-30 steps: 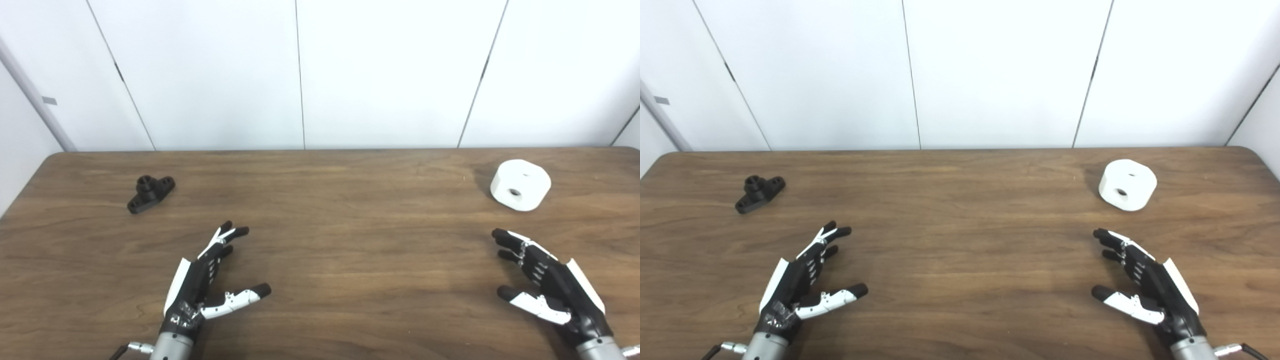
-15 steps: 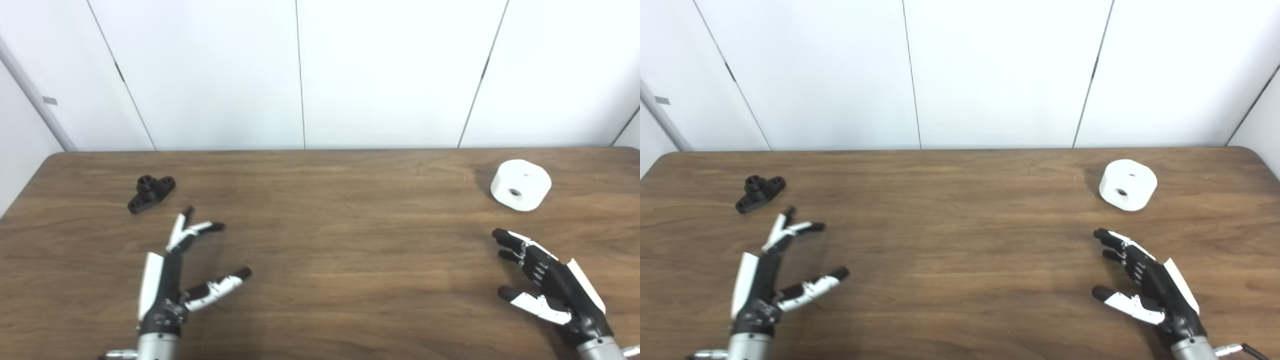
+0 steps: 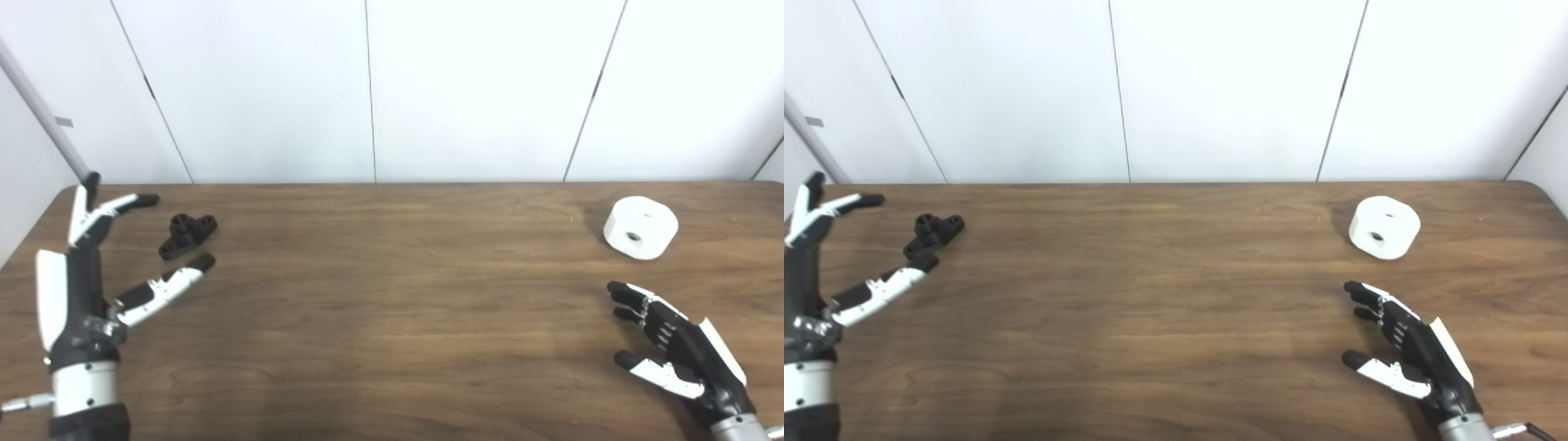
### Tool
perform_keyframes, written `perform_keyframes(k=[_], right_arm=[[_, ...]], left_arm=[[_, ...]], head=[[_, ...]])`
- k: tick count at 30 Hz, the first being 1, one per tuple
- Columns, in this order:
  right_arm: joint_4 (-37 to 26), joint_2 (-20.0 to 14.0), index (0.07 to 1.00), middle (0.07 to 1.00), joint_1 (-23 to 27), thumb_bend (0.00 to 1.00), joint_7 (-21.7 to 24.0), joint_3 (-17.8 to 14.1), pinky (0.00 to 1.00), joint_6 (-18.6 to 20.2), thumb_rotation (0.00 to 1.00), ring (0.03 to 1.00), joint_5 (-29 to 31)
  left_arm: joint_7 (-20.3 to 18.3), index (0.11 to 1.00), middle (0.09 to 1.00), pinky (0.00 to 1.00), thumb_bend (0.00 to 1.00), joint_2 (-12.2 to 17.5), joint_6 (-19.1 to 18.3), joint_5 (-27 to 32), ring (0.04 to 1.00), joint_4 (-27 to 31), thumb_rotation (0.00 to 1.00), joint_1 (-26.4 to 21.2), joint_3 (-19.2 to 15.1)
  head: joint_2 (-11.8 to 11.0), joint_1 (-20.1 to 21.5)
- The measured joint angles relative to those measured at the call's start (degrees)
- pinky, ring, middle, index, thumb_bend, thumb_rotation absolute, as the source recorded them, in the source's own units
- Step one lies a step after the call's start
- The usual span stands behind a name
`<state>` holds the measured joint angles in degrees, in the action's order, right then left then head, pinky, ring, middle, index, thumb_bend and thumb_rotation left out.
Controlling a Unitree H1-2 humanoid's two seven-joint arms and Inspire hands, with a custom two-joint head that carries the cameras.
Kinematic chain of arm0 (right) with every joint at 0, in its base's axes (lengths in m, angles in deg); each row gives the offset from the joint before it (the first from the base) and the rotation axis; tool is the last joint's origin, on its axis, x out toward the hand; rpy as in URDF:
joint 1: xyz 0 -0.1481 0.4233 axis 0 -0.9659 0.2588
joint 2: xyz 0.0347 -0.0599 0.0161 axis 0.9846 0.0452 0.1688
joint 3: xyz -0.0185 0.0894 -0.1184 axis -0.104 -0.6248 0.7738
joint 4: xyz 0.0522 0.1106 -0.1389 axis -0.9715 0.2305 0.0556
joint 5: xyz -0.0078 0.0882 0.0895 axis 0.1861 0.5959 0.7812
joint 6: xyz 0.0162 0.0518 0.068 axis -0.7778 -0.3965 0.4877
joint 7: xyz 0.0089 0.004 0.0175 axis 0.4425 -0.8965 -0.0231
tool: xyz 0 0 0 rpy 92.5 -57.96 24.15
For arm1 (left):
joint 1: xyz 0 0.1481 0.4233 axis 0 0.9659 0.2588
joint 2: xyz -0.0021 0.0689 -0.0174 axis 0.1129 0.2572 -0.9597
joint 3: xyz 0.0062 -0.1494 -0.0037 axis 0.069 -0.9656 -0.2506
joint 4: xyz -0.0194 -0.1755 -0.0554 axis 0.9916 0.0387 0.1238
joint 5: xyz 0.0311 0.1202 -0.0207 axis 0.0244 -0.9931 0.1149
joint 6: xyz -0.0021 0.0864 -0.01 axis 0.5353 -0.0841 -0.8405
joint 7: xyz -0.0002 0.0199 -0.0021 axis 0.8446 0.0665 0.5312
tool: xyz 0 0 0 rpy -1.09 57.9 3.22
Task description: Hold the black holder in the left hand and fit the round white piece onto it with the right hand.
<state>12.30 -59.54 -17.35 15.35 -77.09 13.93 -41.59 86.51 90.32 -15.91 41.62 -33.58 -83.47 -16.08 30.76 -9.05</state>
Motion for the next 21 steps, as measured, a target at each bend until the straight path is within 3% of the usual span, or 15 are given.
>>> perform_keyframes(k=[7, 11, 15, 21], right_arm=[[1.02, -0.45, 0.793, 0.874, 0.4, 0.9, 0.22, -0.15, 0.86, -1.63, 0.55, 0.884, -0.87], [1.58, -0.54, 0.795, 0.877, 0.78, 0.9, 0.23, -0.32, 0.85, -1.94, 0.54, 0.885, -0.95], [1.8, -0.77, 0.797, 0.879, 0.77, 0.89, 0.23, -0.45, 0.85, -1.94, 0.53, 0.885, -0.7], [1.97, -1.04, 0.794, 0.883, 0.76, 0.91, 0.23, -0.49, 0.86, -1.88, 0.55, 0.894, -0.65]], left_arm=[[-2.44, 0.694, 1.0, 1.0, 0.92, 4.34, -8.7, -0.22, 1.0, 0.48, 0.18, -3.02, -3.33], [-3.65, 0.705, 1.0, 1.0, 0.92, 5.88, -11.22, 0.74, 1.0, -1.99, 0.19, -4.01, -3.53], [-4.64, 0.726, 1.0, 1.0, 0.92, 6.19, -12.0, 0.92, 1.0, -5.36, 0.19, -4.39, -3.71], [-9.44, 0.774, 1.0, 1.0, 0.93, 4.81, -12.2, 0.44, 1.0, -10.6, 0.23, -6.83, -5.89]], head=[[-0.26, -0.62], [-0.35, -0.71], [-0.44, -1.23], [-0.62, -2.73]])
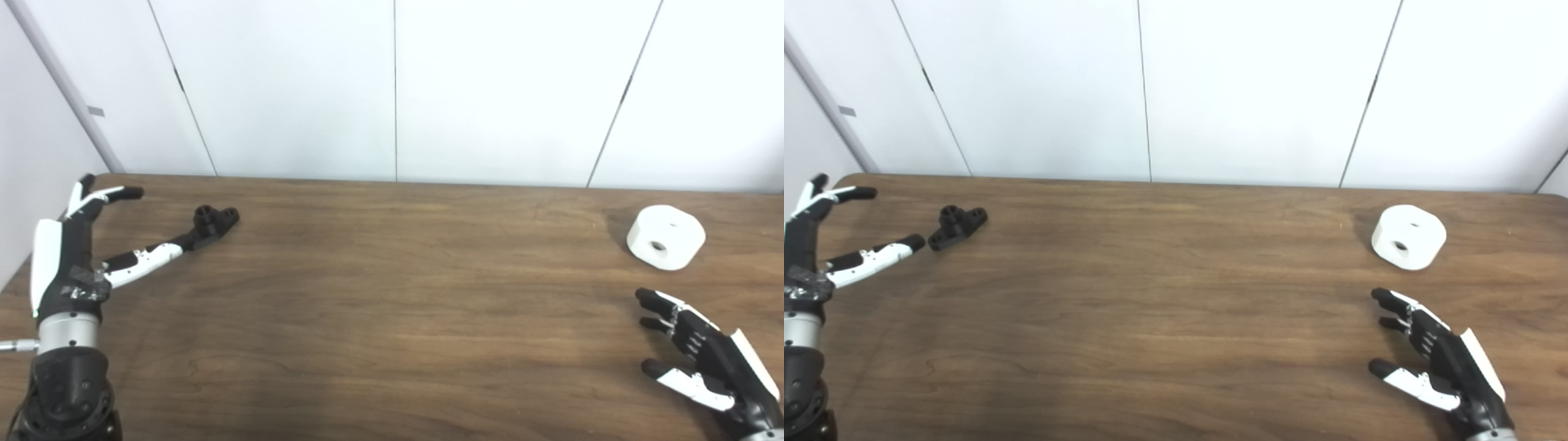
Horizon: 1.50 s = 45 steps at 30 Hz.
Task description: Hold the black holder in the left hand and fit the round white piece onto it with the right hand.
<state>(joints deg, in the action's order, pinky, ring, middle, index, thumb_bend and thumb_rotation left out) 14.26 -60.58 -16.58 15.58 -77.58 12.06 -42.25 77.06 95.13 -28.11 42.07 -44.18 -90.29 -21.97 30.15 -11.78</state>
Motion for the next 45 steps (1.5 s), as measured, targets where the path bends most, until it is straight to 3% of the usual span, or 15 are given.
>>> perform_keyframes(k=[3, 15, 20, 24, 36, 41, 45], right_arm=[[0.16, -0.2, 0.798, 0.884, 0.06, 0.89, 0.15, 0.0, 0.86, -0.05, 0.54, 0.894, 0.23], [1.21, -1.11, 0.811, 0.903, 0.25, 0.87, 1.45, -0.39, 0.89, 0.03, 0.53, 0.923, 2.59], [1.51, -1.2, 0.811, 0.904, 0.42, 0.87, 2.11, -0.7, 0.9, -0.02, 0.52, 0.922, 3.18], [2.04, -1.32, 0.816, 0.905, 0.72, 0.88, 2.67, -0.93, 0.9, -0.02, 0.52, 0.922, 3.43], [2.77, -1.66, 0.825, 0.912, 0.9, 0.85, 3.84, -1.52, 0.91, -0.38, 0.5, 0.935, 4.42], [3.33, -2.16, 0.824, 0.904, 0.97, 0.88, 4.19, -1.56, 0.9, -1.1, 0.56, 0.923, 4.37], [4.37, -2.67, 0.83, 0.909, 1.29, 0.86, 4.18, -1.63, 0.9, -2.47, 0.54, 0.926, 3.59]], left_arm=[[-1.8, 0.786, 1.0, 1.0, 0.97, -0.68, -0.09, -1.25, 1.0, -3.65, 0.28, -1.08, 0.04], [-1.75, 0.817, 1.0, 1.0, 1.0, -0.64, -0.15, -5.22, 1.0, -12.44, 0.42, -2.1, 3.66], [-3.31, 0.816, 1.0, 1.0, 1.0, -1.59, -0.14, -9.02, 1.0, -14.34, 0.4, -3.17, 3.75], [-2.01, 0.813, 1.0, 1.0, 1.0, -2.9, -0.13, -9.14, 1.0, -18.21, 0.37, -4.27, 4.72], [3.02, 0.824, 1.0, 1.0, 1.0, -1.78, -0.05, -10.23, 1.0, -25.38, 0.37, -7.04, 6.19], [3.32, 0.826, 1.0, 1.0, 1.0, -1.78, -0.05, -10.88, 1.0, -26.27, 0.39, -7.74, 5.63], [3.32, 0.825, 1.0, 1.0, 1.0, -1.78, -0.05, -10.92, 1.0, -26.27, 0.38, -7.74, 5.43]], head=[[-0.18, -1.23], [-0.62, -3.43], [-0.62, -3.6], [-0.79, -4.04], [-1.49, -5.27], [-2.02, -6.06], [-2.64, -7.03]])
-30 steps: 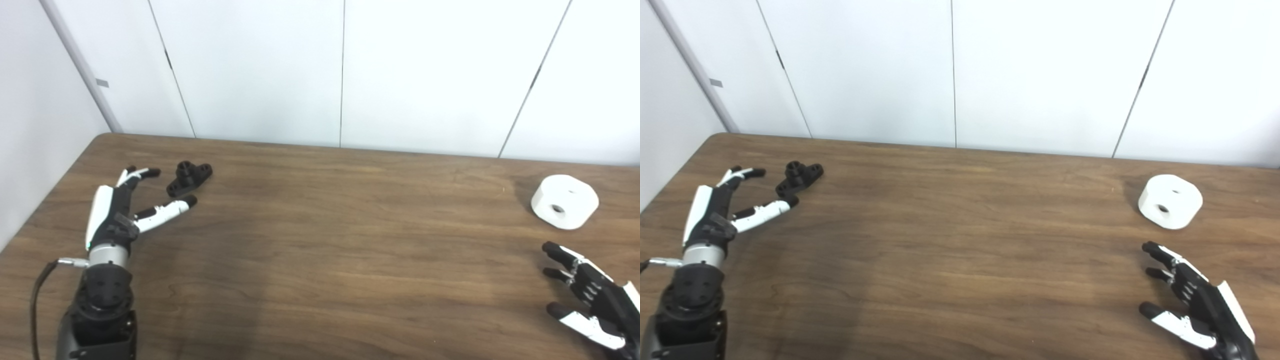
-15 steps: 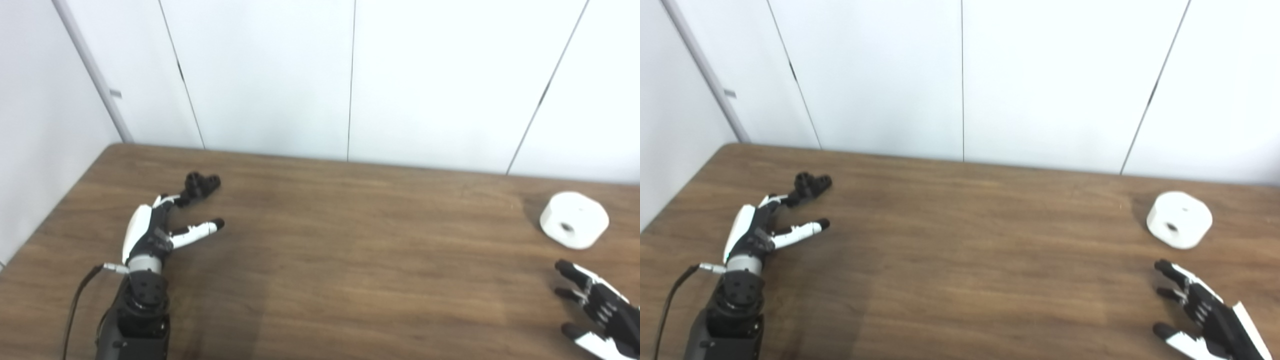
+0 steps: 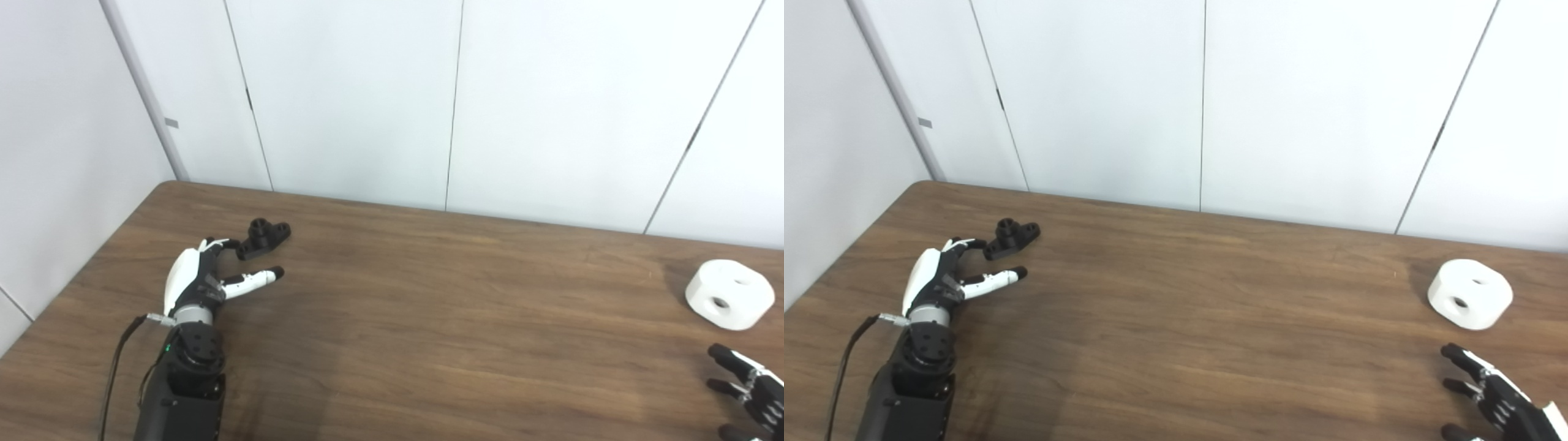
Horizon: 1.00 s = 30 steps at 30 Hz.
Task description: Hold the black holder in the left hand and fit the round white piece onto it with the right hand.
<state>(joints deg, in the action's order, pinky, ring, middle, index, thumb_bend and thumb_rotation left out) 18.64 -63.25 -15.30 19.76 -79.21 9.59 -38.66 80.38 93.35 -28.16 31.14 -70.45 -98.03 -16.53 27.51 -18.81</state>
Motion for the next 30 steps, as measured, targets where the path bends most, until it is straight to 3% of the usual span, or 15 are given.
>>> perform_keyframes(k=[6, 9, 16, 30], right_arm=[[1.82, -0.61, 0.833, 0.927, 0.95, 0.82, 1.14, -0.2, 0.93, -1.02, 0.51, 0.948, 1.31], [2.98, -1.07, 0.833, 0.911, 1.57, 0.91, 0.88, -0.2, 0.88, -1.83, 0.59, 0.917, 0.07], [3.82, -1.35, 0.841, 0.923, 2.02, 0.93, 0.81, -0.19, 0.92, -2.22, 0.58, 0.938, -0.14], [4.12, -1.53, 0.832, 0.918, 2.17, 0.94, 0.61, -0.24, 0.91, -2.44, 0.6, 0.928, -0.57]], left_arm=[[-0.11, 0.833, 1.0, 1.0, 1.0, 0.0, -0.01, -1.08, 1.0, 0.62, 0.39, 0.05, -0.03], [-0.07, 0.829, 1.0, 1.0, 1.0, 0.11, -0.01, -1.94, 1.0, 1.1, 0.4, 0.09, 0.28], [0.68, 0.83, 1.0, 1.0, 1.0, 1.29, -0.01, -2.39, 1.0, 0.84, 0.4, -0.13, 1.93], [5.13, 0.831, 1.0, 1.0, 1.0, 5.26, 0.0, -2.0, 1.0, -7.99, 0.36, -5.19, 7.03]], head=[[-1.14, -1.67], [-1.93, -2.46], [-2.29, -3.08], [-3.16, -3.52]])
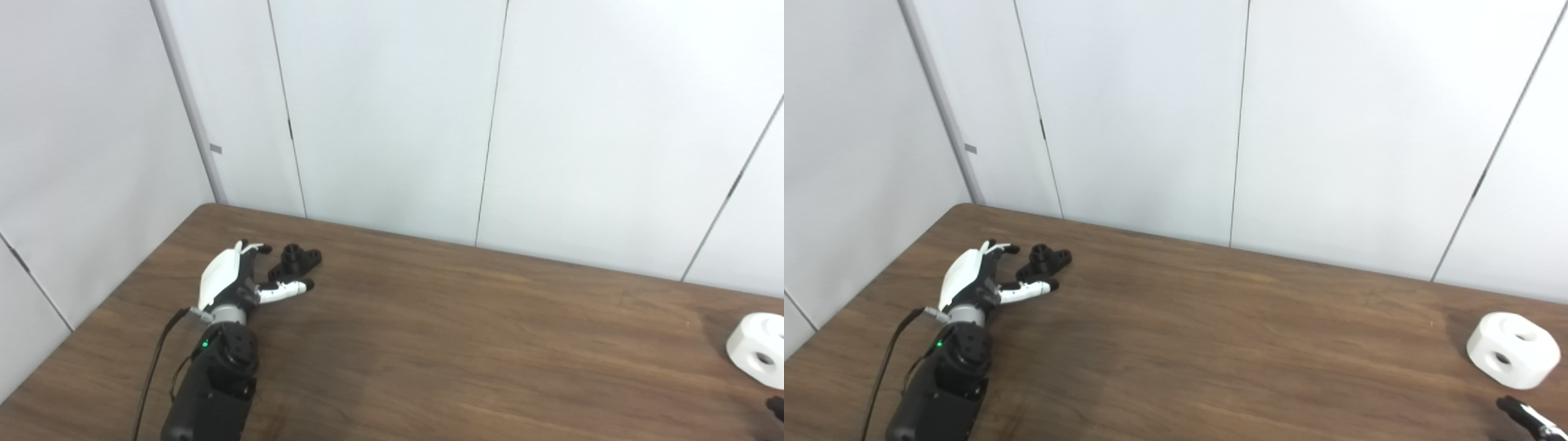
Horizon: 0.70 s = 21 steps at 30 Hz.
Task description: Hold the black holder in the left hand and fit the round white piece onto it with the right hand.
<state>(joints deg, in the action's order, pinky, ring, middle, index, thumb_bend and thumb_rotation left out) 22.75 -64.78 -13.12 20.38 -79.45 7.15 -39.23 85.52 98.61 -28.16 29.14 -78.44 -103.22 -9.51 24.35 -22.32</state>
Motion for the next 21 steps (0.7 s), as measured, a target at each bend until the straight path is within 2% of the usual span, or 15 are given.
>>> perform_keyframes(k=[6, 10, 21], right_arm=[[-0.02, -0.02, 0.83, 0.909, -0.07, 0.96, -0.12, -0.07, 0.88, -0.07, 0.63, 0.916, -0.06], [0.04, -0.09, 0.835, 0.911, -0.16, 0.95, -0.17, -0.23, 0.89, -0.23, 0.61, 0.92, -0.05], [-0.1, -0.38, 0.839, 0.914, -0.63, 0.97, -0.07, -0.56, 0.9, -0.17, 0.61, 0.924, 0.62]], left_arm=[[-0.54, 0.835, 1.0, 1.0, 1.0, 1.98, 0.0, -1.2, 1.0, -4.46, 0.34, -1.33, 2.27], [-0.47, 0.827, 1.0, 1.0, 1.0, 2.86, 0.0, -1.99, 1.0, -7.82, 0.3, -2.34, 3.36], [-0.48, 0.809, 1.0, 1.0, 0.97, 3.99, 0.24, -2.74, 1.0, -11.49, 0.27, -4.19, 4.63]], head=[[-0.09, -0.44], [-0.26, -0.61], [0.35, -0.79]])
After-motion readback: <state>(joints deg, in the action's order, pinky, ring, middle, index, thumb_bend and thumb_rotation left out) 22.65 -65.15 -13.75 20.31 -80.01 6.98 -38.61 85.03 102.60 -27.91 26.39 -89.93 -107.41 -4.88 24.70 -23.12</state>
